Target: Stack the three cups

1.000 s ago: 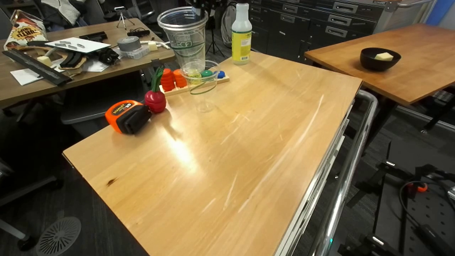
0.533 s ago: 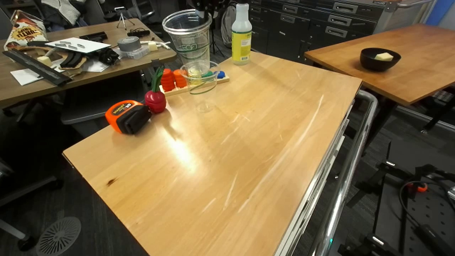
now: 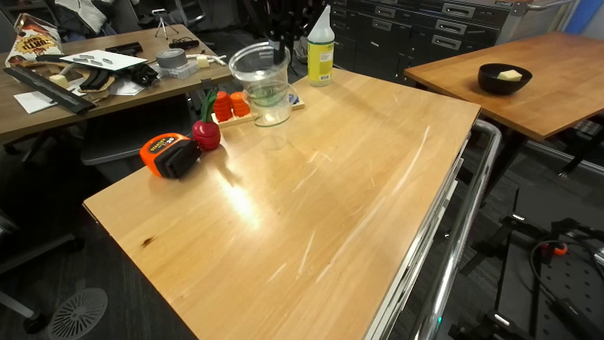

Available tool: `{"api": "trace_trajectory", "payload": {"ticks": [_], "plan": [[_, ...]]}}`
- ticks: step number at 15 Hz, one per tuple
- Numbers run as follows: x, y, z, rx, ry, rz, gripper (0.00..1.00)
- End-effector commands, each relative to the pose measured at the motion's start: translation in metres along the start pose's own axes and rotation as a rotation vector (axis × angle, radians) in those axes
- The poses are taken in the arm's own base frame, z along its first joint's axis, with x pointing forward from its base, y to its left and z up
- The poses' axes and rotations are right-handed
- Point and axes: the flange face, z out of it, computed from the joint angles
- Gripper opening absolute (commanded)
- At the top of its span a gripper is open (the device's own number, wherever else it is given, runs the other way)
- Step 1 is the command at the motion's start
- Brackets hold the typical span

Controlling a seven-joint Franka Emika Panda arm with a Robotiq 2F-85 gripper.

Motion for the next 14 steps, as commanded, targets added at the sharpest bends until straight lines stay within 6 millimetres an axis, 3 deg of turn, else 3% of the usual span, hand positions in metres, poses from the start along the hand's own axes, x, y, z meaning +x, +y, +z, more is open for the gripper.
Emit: {"api": "trace_trajectory", "payload": {"ticks": [1, 8, 12, 14], "plan": [[0.002, 0.004, -0.003, 0.019, 0.030, 0.010, 0.48], [0.000, 0.009, -0.008, -0.092, 0.052, -0.029, 0.98], [-0.011, 0.019, -0.012, -0.225, -0.004, -0.078, 1.00], [-0.023, 0.025, -0.026, -0.263, -0.056, -0.104, 1.00]]}}
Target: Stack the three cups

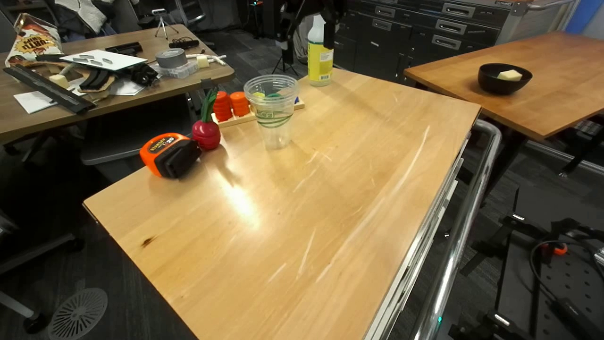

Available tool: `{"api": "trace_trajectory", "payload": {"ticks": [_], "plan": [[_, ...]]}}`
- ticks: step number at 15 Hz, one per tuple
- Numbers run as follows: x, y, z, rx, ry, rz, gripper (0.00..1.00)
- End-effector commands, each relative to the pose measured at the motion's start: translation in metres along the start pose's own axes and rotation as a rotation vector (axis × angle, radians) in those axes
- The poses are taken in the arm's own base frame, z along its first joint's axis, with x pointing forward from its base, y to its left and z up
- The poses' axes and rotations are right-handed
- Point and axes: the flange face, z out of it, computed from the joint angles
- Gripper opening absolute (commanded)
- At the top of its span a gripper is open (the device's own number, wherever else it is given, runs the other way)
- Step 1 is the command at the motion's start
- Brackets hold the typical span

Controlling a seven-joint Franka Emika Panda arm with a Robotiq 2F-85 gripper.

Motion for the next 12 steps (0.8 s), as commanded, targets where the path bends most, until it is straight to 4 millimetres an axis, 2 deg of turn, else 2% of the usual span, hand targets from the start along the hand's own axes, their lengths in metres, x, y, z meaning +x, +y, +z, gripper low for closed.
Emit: {"api": "trace_trajectory", "payload": {"ticks": [1, 6, 7, 9, 12], "plan": [[-0.030, 0.014, -0.037, -0.059, -0.060, -0.049, 1.00], [-0.085, 0.037, -0.099, 0.072, -0.073, -0.151, 1.00], [-0.053, 0.024, -0.074, 0.014, -0.083, -0.104, 1.00], [-0.072, 0.032, -0.095, 0.046, -0.073, -0.130, 1.00], [-0.082, 0.035, -0.098, 0.052, -0.075, -0.137, 1.00]]}}
